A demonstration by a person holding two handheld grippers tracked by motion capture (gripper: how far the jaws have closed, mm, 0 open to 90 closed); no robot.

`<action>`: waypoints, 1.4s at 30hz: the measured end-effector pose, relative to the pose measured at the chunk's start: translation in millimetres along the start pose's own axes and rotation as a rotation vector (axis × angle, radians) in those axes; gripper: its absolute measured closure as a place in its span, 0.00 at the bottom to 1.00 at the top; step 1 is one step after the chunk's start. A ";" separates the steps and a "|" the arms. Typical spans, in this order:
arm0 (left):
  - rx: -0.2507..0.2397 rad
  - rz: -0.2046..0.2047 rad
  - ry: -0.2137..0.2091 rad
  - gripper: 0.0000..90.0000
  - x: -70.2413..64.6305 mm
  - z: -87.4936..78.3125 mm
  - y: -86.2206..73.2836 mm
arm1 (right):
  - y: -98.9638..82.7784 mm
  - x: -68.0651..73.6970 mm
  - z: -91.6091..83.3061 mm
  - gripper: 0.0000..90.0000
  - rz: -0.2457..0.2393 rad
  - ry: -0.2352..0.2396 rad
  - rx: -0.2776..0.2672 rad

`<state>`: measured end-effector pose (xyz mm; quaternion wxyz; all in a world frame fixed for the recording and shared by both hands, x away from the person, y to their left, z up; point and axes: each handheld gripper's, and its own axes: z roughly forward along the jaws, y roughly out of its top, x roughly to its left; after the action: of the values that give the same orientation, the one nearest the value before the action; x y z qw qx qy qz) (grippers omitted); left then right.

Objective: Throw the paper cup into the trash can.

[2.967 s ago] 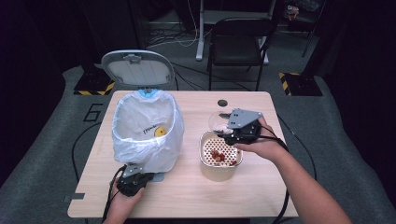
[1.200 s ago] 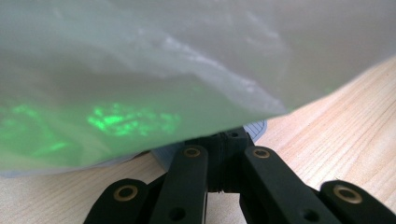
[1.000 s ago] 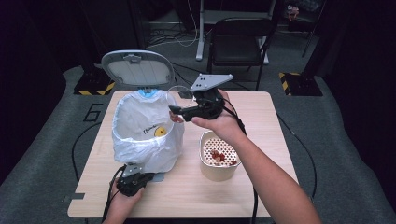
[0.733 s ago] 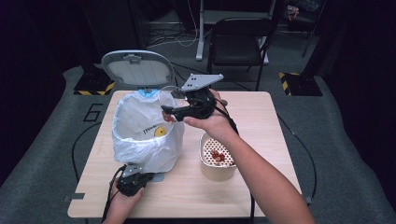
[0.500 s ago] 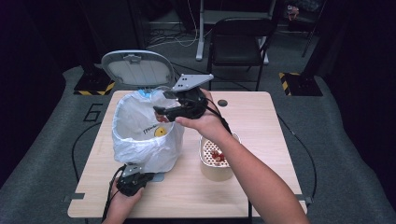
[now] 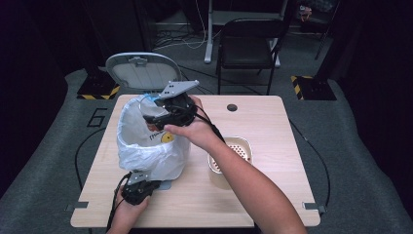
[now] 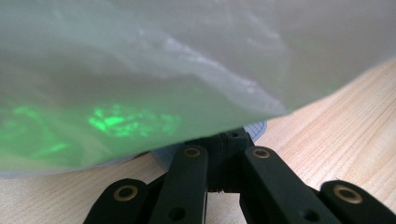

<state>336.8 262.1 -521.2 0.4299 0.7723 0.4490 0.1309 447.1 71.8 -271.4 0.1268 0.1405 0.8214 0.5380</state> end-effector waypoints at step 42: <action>0.012 0.007 -0.003 1.00 1.9 -0.6 0.1 | -12.7 5.1 -24.0 0.25 -0.023 -0.004 0.028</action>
<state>337.6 263.9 -521.1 0.4255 0.7765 0.4465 0.1286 432.6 48.4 -274.0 0.1325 0.1338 0.8303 0.5245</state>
